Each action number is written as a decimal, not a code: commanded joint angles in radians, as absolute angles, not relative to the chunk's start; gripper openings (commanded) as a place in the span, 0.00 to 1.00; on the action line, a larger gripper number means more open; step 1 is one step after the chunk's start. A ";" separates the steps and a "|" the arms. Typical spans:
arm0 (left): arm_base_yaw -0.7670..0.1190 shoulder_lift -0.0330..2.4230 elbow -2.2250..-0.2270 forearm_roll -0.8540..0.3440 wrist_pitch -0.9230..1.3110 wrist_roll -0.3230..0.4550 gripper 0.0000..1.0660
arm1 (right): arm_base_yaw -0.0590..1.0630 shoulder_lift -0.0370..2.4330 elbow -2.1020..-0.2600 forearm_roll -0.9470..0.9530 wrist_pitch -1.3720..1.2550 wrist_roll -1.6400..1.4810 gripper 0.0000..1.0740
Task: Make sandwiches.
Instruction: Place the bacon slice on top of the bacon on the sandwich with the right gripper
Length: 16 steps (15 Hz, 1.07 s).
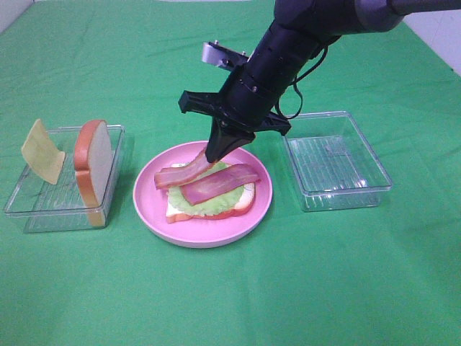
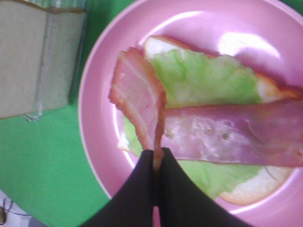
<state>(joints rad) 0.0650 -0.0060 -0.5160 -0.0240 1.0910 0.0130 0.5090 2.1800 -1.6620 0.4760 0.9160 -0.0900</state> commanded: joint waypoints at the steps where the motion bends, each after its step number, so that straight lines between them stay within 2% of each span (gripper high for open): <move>1: 0.064 -0.013 -0.515 -0.030 1.077 0.009 0.96 | 0.512 2.180 -1.668 0.347 0.965 -0.032 0.00; 8: 0.064 -0.013 -0.515 -0.030 1.077 0.009 0.96 | 0.512 2.180 -1.668 0.325 0.966 -0.015 0.00; 9: 0.064 -0.013 -0.515 -0.030 1.077 0.009 0.96 | 0.512 2.171 -1.668 0.325 0.968 -0.012 0.35; 11: 0.064 -0.013 -0.515 -0.030 1.077 0.009 0.96 | 0.512 2.143 -1.669 0.303 0.963 -0.014 0.79; 13: 0.064 -0.013 -0.515 -0.030 1.077 0.009 0.96 | 0.512 2.122 -1.670 0.260 0.962 -0.015 0.93; 16: 0.064 -0.013 -0.515 -0.030 1.077 0.009 0.96 | 0.512 2.102 -1.670 0.193 1.000 0.049 0.93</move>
<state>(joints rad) 0.0650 -0.0060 -0.5160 -0.0240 1.0910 0.0130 0.5090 2.1130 -1.6640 0.2020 0.9850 0.0350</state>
